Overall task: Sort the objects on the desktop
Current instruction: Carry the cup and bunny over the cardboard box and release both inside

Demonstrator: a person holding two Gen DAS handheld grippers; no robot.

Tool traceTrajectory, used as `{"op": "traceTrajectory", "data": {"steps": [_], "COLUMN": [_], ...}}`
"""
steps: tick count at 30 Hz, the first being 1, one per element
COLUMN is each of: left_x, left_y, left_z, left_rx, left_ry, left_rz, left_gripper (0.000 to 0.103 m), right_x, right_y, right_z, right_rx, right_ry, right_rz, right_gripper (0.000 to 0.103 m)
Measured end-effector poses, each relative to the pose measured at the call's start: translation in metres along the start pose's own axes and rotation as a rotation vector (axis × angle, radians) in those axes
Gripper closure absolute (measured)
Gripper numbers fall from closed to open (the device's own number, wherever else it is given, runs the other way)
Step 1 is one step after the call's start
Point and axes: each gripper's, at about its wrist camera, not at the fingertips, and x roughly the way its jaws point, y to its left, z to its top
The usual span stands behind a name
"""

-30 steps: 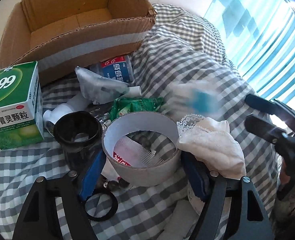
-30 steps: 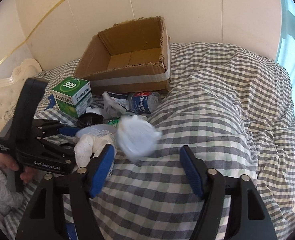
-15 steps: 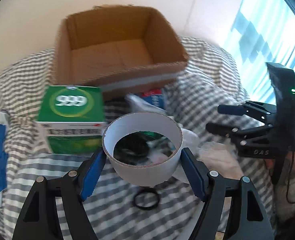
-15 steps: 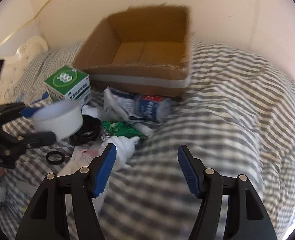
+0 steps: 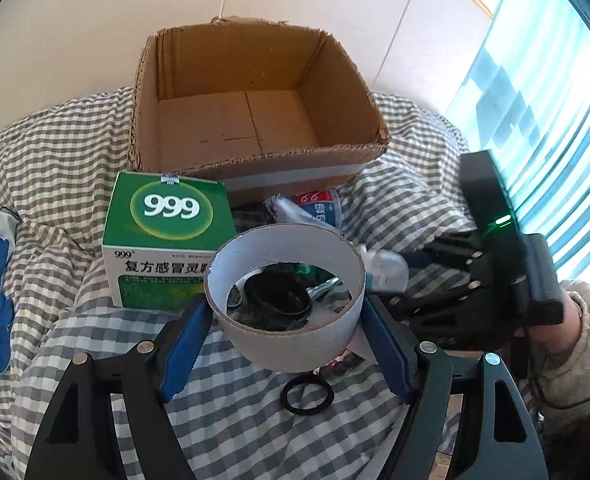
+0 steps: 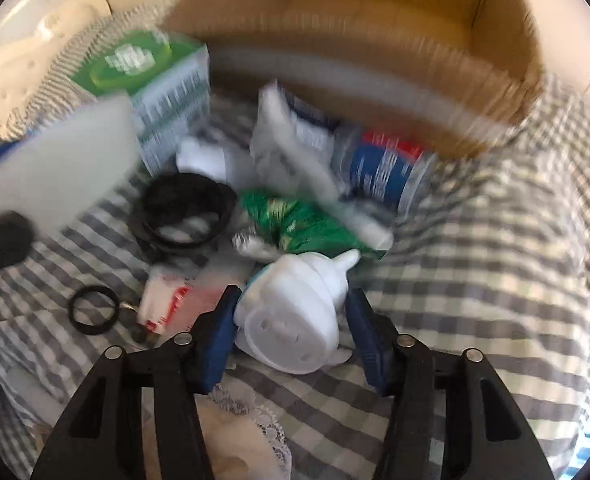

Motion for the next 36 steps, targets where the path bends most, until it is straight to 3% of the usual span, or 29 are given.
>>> {"op": "traceTrajectory", "data": {"steps": [8,15,18,22,26,32,34,35,36], "left_x": [-0.01,-0.008,0.012,0.046,0.077,0.099,0.103,0.103,0.101], "left_y": [0.002,0.009,0.016,0.026,0.044,0.048,0.049,0.049,0.05], "left_z": [0.027,0.096,0.129,0.159,0.176,0.189,0.19,0.19,0.19], "left_rx": [-0.008,0.018,0.033,0.025,0.007,0.005,-0.003,-0.01,-0.024], "left_ry": [-0.068,-0.172,-0.192,-0.186,-0.166,-0.197,-0.186,-0.177,-0.171], "left_rz": [0.007,0.075,0.175,0.24,0.265,0.28,0.279,0.282,0.287], "left_gripper": [0.025,0.025,0.025,0.025,0.025,0.023,0.013,0.008,0.003], "right_x": [-0.071,-0.106,-0.103,-0.09,-0.068,-0.061,-0.067,-0.07,-0.074], "right_y": [0.002,-0.019,-0.034,-0.049,-0.069,-0.074,-0.075,-0.076,-0.075], "right_z": [0.021,0.078,0.104,0.135,0.162,0.172,0.17,0.168,0.167], "right_rx": [0.013,0.05,0.072,0.086,0.105,0.088,0.092,0.098,0.102], "right_ry": [-0.215,-0.36,-0.381,-0.382,-0.385,-0.397,-0.419,-0.43,-0.44], "right_rz": [-0.027,-0.052,-0.059,-0.059,-0.066,-0.082,-0.095,-0.103,-0.108], "right_gripper": [0.051,0.051,0.051,0.051,0.051,0.05,0.04,0.03,0.028]}}
